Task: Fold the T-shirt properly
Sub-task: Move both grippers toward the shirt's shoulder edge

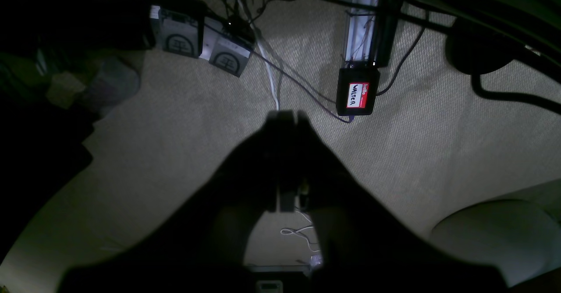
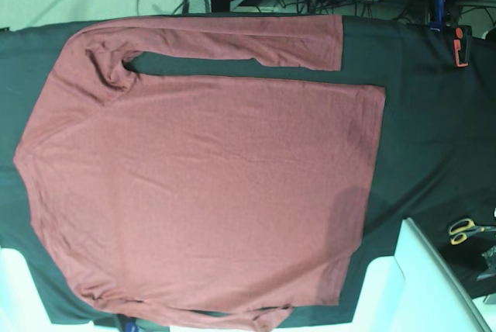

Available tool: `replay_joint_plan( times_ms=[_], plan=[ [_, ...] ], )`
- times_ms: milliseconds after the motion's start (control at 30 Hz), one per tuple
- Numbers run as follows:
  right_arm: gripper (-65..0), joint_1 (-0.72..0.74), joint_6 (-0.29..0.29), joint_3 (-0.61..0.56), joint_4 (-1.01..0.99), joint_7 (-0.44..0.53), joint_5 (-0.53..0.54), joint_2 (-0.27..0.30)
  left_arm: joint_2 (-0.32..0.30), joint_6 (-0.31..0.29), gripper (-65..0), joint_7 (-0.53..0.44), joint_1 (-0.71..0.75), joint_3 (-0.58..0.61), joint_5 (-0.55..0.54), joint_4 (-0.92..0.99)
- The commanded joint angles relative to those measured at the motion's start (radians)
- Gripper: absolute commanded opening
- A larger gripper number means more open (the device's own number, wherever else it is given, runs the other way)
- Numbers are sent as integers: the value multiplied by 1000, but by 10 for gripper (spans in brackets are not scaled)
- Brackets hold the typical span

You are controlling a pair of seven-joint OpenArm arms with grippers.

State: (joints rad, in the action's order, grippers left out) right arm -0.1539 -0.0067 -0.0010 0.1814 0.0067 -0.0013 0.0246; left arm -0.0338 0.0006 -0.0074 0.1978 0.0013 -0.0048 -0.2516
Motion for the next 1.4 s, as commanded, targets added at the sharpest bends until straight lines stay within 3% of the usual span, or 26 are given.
replay_joint_plan(
  times_ms=[0, 167, 367, 900, 1067, 1367],
  plan=[
    [-647, -8, 3, -1, 2, -1, -1, 4, -1, 5, -650, -1, 10, -1, -2, -1],
    [-647, -8, 3, -1, 2, -1, -1, 4, -1, 5, -650, -3, 18, -1, -2, -2],
    [-647, -8, 3, 3, 2, -1, -1, 4, -1, 5, -650, -127, 42, -1, -2, 7],
    [-648, -45, 3, 3, 42, -4, 1, 4, -2, 5, -650, -138, 67, -2, -2, -5],
    [-648, -191, 3, 5, 272, -15, 2, 4, -24, 5, -650, -217, 177, -1, -2, -150],
    [-648, -528, 3, 8, 966, -264, 2, 4, -71, 5, -650, -225, 475, -2, -4, -631]
  ],
)
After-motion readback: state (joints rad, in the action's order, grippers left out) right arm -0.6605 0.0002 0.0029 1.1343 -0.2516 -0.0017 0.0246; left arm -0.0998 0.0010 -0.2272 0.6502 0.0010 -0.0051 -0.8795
